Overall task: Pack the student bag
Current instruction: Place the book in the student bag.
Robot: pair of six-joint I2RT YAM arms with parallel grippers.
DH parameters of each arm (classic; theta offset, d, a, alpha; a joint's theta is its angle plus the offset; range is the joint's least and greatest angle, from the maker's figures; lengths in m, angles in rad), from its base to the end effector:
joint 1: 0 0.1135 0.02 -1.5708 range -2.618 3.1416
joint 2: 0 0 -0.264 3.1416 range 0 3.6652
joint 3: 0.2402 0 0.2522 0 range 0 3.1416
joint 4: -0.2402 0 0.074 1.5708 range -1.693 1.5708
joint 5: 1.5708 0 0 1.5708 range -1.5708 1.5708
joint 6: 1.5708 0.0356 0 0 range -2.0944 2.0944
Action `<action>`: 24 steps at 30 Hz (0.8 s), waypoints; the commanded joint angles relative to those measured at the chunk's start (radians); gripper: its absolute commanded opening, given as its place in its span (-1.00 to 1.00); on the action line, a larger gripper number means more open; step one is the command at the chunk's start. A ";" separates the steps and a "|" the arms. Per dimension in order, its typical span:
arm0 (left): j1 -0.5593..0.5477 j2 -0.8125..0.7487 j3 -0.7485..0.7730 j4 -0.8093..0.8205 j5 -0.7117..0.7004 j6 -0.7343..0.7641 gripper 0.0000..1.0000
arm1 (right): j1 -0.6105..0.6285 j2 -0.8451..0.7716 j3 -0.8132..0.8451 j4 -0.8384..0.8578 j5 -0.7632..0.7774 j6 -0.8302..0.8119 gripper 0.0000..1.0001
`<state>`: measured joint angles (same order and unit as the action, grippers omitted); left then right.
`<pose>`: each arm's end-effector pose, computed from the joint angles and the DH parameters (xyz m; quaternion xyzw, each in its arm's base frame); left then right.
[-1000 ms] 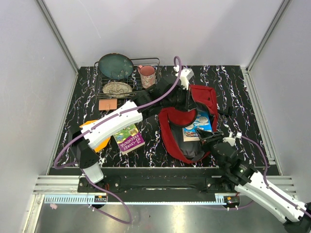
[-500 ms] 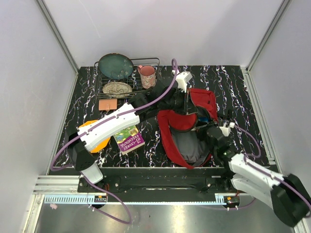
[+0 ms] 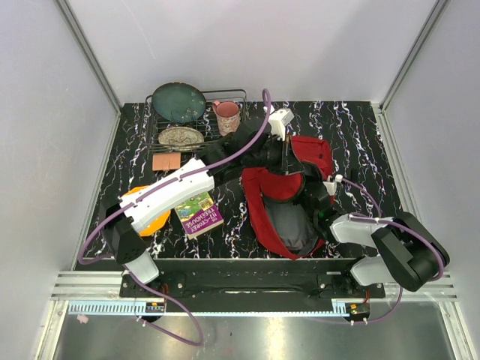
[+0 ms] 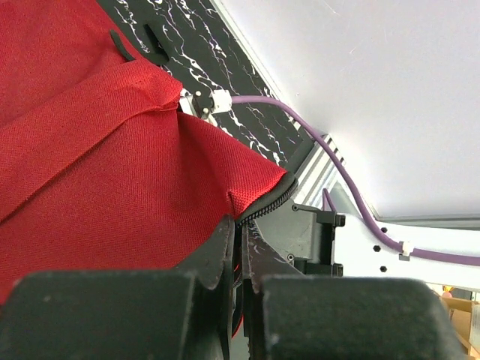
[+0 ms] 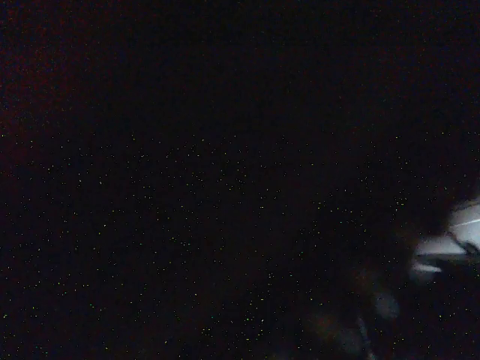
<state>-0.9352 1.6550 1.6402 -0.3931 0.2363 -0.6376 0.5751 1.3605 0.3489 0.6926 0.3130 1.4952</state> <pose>0.2235 -0.3170 0.3898 0.1871 0.8111 -0.4556 0.3155 0.2142 0.1258 0.1620 0.4373 0.6768 0.4331 0.4040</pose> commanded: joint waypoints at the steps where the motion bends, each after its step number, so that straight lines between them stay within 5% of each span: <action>1: 0.021 -0.075 -0.006 0.109 0.052 -0.016 -1.00 | -0.007 0.014 0.058 0.021 0.118 0.010 -0.50; 3: 0.033 -0.075 -0.017 0.114 0.052 -0.020 -1.00 | -0.011 0.011 0.067 -0.033 0.132 0.005 -0.21; 4: 0.047 -0.078 -0.034 0.122 0.057 -0.028 -1.00 | -0.014 0.009 0.071 -0.065 0.132 -0.004 0.17; 9: 0.094 -0.098 -0.104 0.180 0.100 -0.068 -1.00 | -0.015 -0.001 0.029 -0.107 0.092 -0.009 0.50; 20: 0.128 -0.097 -0.129 0.198 0.116 -0.079 -1.00 | -0.014 -0.242 -0.056 -0.318 -0.098 0.000 0.54; 23: 0.128 -0.090 -0.128 0.198 0.121 -0.083 -1.00 | -0.014 -0.294 -0.067 -0.373 -0.091 0.020 0.33; 24: 0.128 -0.092 -0.128 0.200 0.124 -0.086 -1.00 | -0.014 -0.302 -0.070 -0.383 -0.086 0.028 -0.13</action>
<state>-0.8165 1.6108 1.4975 -0.2813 0.3355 -0.7086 0.5682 1.1118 0.2905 0.3744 0.2409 1.4937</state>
